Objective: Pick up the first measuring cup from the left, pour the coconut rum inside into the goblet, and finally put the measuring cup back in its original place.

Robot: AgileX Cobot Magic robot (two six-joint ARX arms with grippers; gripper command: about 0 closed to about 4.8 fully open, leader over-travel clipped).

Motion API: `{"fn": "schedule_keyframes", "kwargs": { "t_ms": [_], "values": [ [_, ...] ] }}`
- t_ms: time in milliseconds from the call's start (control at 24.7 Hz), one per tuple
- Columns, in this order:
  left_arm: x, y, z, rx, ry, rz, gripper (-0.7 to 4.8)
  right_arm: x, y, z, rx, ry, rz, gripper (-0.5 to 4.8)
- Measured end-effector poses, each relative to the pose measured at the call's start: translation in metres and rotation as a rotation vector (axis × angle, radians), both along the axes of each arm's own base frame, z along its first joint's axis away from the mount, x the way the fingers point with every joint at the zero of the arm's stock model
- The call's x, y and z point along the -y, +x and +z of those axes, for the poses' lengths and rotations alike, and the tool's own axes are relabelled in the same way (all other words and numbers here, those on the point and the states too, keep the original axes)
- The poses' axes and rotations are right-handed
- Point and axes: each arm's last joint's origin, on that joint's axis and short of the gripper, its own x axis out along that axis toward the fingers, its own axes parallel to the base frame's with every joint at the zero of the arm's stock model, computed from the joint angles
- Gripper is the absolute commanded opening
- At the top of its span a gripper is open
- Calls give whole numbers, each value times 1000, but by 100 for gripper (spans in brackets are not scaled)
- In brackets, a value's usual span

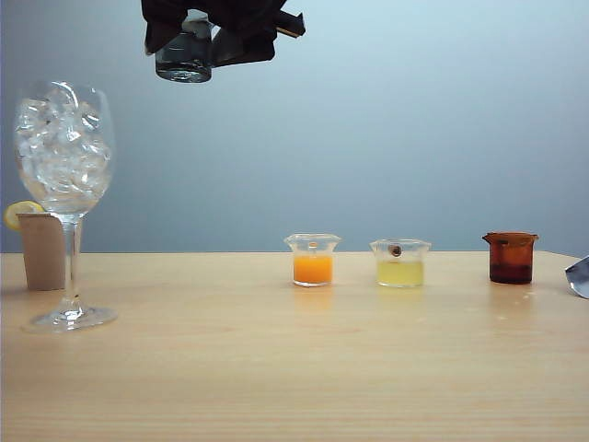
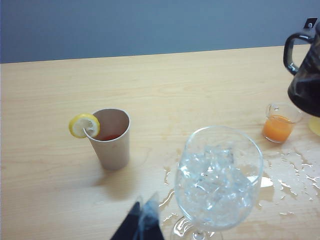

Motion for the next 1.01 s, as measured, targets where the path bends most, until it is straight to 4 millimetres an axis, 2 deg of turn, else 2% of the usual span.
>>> {"fn": "schedule_keyframes", "kwargs": {
  "t_ms": [527, 811, 1014],
  "values": [
    [0, 0, 0, 0, 0, 0, -4, -2, -2, 3, 77, -51, 50, 98],
    [0, 0, 0, 0, 0, 0, -4, -4, -1, 18, 107, -26, 53, 98],
    [0, 0, 0, 0, 0, 0, -4, -8, 4, 10, 100, -54, 115, 98]
  ]
}}
